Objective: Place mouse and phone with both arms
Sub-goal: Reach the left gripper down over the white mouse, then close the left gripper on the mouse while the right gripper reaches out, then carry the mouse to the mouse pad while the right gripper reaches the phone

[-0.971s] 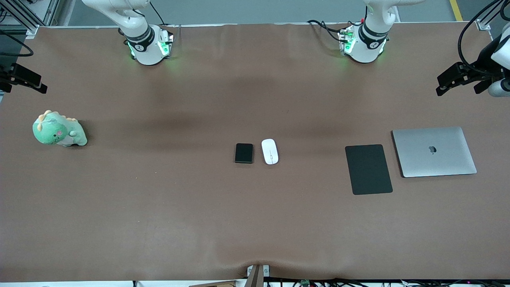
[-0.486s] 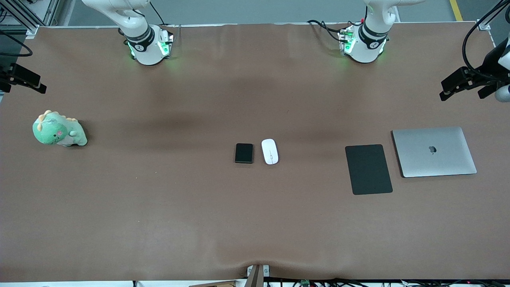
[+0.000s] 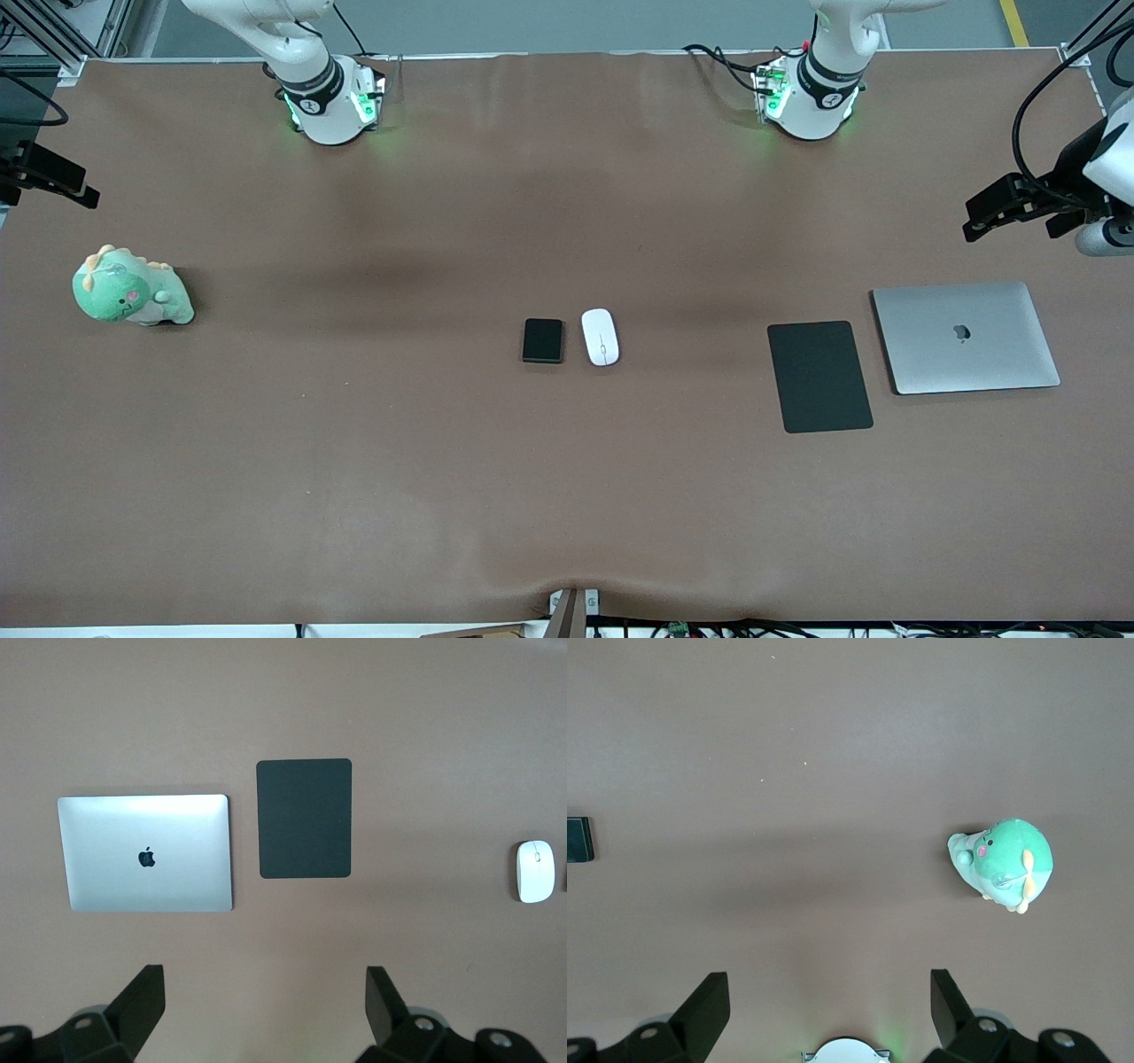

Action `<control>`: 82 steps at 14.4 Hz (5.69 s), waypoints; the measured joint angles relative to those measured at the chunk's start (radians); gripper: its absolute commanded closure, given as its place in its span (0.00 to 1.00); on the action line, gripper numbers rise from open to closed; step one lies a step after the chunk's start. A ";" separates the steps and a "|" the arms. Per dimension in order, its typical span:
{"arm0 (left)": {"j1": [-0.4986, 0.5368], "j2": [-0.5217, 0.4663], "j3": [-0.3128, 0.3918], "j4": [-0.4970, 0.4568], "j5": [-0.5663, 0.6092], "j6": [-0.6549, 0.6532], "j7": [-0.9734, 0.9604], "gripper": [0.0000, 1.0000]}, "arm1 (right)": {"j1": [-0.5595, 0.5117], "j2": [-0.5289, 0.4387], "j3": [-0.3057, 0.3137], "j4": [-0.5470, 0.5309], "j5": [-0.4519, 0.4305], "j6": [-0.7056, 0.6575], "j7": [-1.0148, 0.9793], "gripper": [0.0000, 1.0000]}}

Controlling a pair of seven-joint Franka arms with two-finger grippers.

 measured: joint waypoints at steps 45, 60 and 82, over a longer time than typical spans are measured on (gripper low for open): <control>-0.625 0.685 -0.018 0.066 0.032 0.572 -0.761 0.00 | -0.018 0.171 -0.003 -0.007 -0.001 -0.085 0.000 0.00; -0.691 0.811 -0.005 0.061 0.128 0.689 -0.918 0.07 | 0.004 0.287 0.012 -0.008 0.068 0.059 0.002 0.00; -0.401 0.578 0.017 -0.054 0.219 0.494 -0.559 0.83 | 0.326 0.385 0.023 -0.058 0.174 0.274 0.382 0.00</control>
